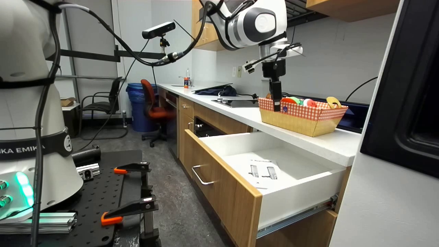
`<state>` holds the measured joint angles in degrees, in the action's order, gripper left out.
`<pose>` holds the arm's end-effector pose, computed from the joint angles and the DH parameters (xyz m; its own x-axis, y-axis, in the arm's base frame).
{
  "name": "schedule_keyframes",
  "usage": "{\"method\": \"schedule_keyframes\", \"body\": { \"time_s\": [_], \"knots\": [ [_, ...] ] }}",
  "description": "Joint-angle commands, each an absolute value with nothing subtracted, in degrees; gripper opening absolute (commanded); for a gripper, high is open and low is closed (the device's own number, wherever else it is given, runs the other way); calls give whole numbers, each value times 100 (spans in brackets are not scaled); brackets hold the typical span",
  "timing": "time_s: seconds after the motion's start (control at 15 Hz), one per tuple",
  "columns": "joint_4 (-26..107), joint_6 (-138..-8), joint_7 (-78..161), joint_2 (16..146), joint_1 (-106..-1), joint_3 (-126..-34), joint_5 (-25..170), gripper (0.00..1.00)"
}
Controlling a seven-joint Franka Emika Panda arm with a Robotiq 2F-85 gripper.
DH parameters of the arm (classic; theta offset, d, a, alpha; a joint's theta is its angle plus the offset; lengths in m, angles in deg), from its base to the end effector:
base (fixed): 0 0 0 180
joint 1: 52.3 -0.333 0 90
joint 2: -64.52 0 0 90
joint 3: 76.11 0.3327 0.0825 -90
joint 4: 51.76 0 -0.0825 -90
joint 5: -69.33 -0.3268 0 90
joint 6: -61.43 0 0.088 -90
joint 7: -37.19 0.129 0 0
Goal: Open the drawer fully, pick up the carton box and put it in the drawer and close the drawer
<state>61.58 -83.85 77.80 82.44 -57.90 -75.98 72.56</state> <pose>0.5946 0.0595 0.3668 0.8176 -0.5360 0.2103 -0.5212 -0.8442 -0.1254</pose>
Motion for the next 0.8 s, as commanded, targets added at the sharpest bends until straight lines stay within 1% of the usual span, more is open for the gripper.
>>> {"method": "schedule_keyframes", "body": {
  "time_s": [0.0,0.13,0.2,0.33,0.4,0.47,0.53,0.67,0.73],
  "knots": [
    [5852,-8355,7898,8515,-5951,-7711,7201,74],
    [5778,-8323,7894,8582,-5977,-7727,7212,58],
    [5748,-8312,7898,8600,-5995,-7742,7239,49],
    [5703,-8302,7910,8617,-6029,-7770,7279,35],
    [5694,-8304,7922,8615,-6050,-7790,7301,26],
    [5698,-8321,7952,8599,-6081,-7826,7350,20],
    [5709,-8326,7952,8583,-6099,-7850,7369,11],
    [5739,-8334,7968,8544,-6130,-7903,7415,2],
    [5765,-8337,7964,8514,-6141,-7922,7447,0]
  ]
}}
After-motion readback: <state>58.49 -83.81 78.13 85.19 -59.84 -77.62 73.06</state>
